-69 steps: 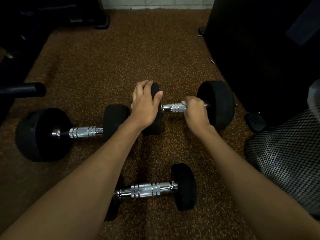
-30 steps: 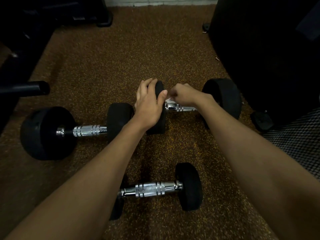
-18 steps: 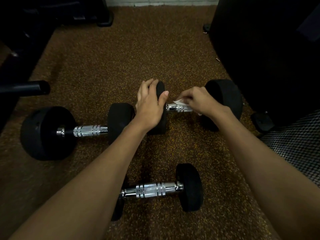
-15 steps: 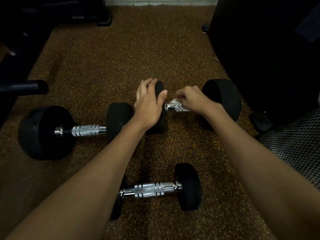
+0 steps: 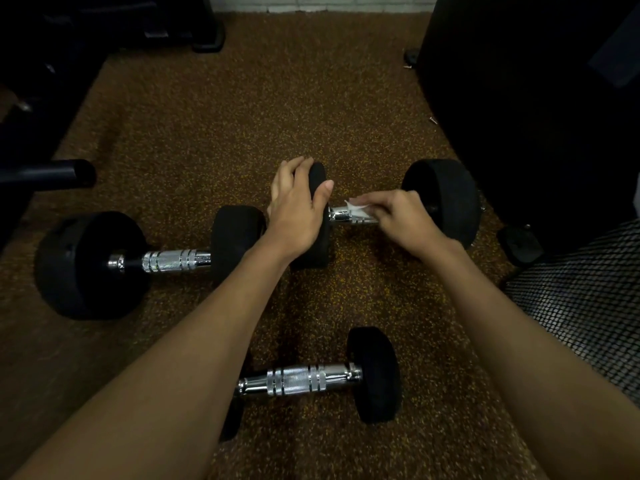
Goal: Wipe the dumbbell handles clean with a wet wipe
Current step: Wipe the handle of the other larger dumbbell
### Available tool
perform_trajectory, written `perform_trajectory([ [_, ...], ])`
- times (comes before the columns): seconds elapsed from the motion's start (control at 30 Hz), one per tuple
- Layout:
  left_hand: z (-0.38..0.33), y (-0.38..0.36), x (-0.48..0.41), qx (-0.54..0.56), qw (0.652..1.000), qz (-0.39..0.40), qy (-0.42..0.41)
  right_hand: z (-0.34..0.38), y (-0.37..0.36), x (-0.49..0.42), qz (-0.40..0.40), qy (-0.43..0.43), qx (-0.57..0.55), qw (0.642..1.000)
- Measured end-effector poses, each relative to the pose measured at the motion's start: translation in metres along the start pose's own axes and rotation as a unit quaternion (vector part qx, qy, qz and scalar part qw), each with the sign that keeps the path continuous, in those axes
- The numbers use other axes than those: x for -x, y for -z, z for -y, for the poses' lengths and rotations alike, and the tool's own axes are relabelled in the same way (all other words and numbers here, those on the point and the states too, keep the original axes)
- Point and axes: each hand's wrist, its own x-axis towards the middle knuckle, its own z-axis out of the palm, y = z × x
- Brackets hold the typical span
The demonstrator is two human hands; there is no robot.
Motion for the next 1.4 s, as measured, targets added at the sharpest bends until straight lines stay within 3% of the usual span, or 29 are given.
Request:
perform_trajectory([
  [0.17,-0.001,0.0,0.0,-0.005,1.0,-0.003,-0.001,0.021,-0.023,-0.014,-0.027,-0.032,0.045,0.998],
  [0.33,-0.001,0.0,-0.001,-0.011,1.0,-0.009,0.0,0.03,-0.05,-0.001,-0.085,0.065,0.072,0.992],
  [0.5,-0.001,0.0,0.0,-0.008,1.0,-0.006,-0.001,0.007,-0.043,0.022,-0.05,0.1,0.074,0.991],
  [0.63,-0.001,-0.001,0.001,-0.005,1.0,-0.003,0.002,-0.003,-0.026,0.016,-0.078,0.051,0.045,0.995],
  [0.77,-0.001,0.0,-0.001,-0.005,1.0,-0.002,0.005,0.009,-0.017,0.001,-0.019,-0.025,-0.045,0.999],
  [0.9,0.0,0.001,-0.005,-0.013,1.0,-0.003,0.006,0.011,-0.017,-0.011,0.037,-0.064,-0.018,0.997],
  [1.13,0.0,-0.001,-0.006,-0.021,1.0,-0.016,-0.001,0.025,-0.039,0.013,-0.026,0.086,0.114,0.989],
  [1.4,0.001,-0.002,-0.005,-0.012,1.0,-0.011,0.0,-0.01,-0.059,0.049,0.029,0.137,0.122,0.983],
])
